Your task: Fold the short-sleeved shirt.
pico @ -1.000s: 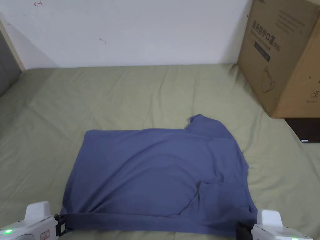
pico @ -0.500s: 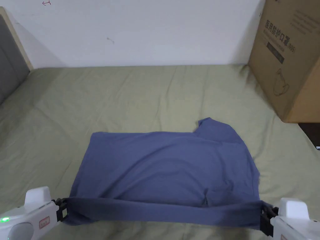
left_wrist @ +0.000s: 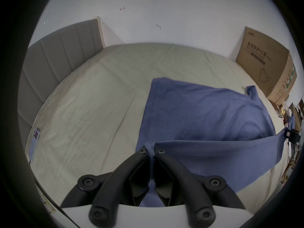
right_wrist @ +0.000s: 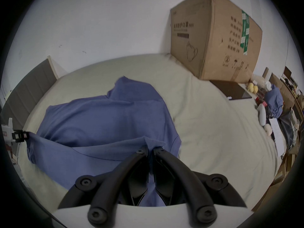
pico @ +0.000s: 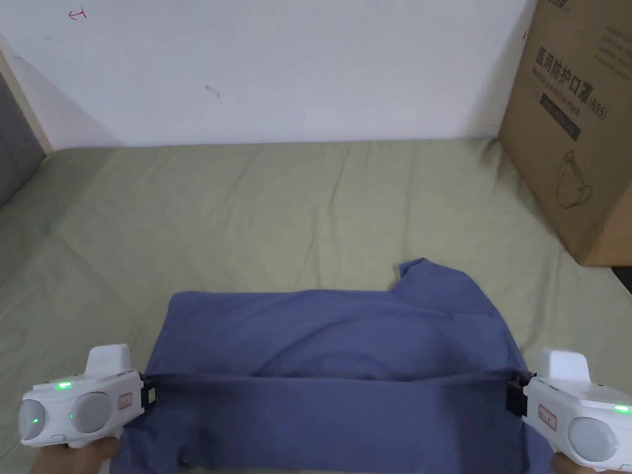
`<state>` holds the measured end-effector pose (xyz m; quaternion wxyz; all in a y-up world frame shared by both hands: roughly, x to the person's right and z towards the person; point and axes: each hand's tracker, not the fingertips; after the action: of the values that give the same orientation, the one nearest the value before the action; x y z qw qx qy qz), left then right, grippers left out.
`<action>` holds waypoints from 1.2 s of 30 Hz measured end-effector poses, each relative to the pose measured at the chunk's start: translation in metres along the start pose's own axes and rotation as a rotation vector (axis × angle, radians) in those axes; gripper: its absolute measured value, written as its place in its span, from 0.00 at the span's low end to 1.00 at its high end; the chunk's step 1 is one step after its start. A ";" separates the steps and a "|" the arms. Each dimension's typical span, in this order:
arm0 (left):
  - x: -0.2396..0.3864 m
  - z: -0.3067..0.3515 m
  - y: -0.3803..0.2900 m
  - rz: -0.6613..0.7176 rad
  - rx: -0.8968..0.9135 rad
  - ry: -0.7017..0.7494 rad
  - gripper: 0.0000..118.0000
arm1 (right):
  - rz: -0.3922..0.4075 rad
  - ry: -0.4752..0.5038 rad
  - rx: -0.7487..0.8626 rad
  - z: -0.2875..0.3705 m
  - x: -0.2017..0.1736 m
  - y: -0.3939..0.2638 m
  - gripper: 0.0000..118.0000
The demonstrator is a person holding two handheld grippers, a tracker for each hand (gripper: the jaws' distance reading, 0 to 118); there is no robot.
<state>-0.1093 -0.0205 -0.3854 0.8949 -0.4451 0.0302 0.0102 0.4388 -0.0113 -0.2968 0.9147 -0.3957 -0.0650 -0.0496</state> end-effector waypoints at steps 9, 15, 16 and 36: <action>0.023 -0.044 -0.003 -0.043 -0.126 0.054 0.01 | -0.061 -0.033 -0.162 -0.056 -0.013 -0.015 0.03; 0.027 -0.003 0.007 -0.018 -0.102 -0.008 0.32 | -0.059 -0.015 -0.069 -0.005 -0.029 0.001 0.11; 0.028 0.009 0.011 0.010 -0.068 -0.026 0.47 | -0.039 -0.023 -0.033 0.007 -0.033 0.007 0.26; 0.058 0.230 -0.014 -0.063 0.711 -0.032 0.03 | 0.133 -0.045 0.604 0.232 -0.069 0.026 0.26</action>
<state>-0.0409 0.1534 -0.2395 0.9941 -0.1064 0.0040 -0.0216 0.3561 0.1785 -0.1688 0.9905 -0.1105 -0.0709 0.0407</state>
